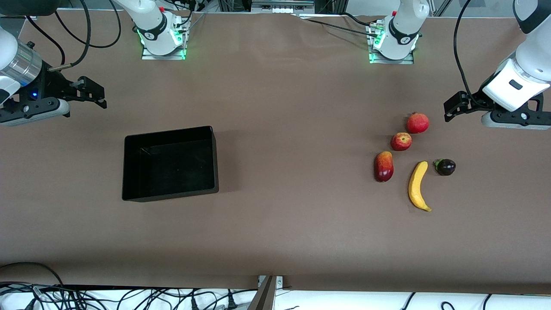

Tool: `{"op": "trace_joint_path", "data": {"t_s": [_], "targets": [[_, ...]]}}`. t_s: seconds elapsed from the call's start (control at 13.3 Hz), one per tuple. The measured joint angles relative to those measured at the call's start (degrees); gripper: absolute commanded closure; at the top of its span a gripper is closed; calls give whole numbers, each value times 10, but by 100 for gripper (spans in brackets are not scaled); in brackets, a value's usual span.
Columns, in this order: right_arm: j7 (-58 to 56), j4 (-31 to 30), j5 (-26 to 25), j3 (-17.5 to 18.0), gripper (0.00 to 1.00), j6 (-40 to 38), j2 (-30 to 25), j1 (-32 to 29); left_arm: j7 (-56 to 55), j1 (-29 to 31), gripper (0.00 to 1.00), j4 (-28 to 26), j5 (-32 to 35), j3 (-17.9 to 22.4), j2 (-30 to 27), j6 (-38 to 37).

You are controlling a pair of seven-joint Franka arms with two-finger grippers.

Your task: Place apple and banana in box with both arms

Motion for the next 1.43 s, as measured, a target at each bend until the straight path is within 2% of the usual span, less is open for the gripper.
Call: {"op": "trace_joint_path", "data": {"t_s": [0.6, 0.9, 1.21, 1.43], "targets": [[1, 0, -15, 0, 0, 4, 14, 0, 0, 0, 0, 0, 0, 0, 0, 0], [3, -73, -27, -4, 0, 133, 88, -2, 0, 0, 0, 1, 0, 0, 0, -1], [11, -103, -27, -11, 0, 260, 190, -10, 0, 0, 0, 2, 0, 0, 0, -1], [13, -146, -26, -15, 2, 347, 229, -24, 0, 0, 0, 2, 0, 0, 0, -1]]}}
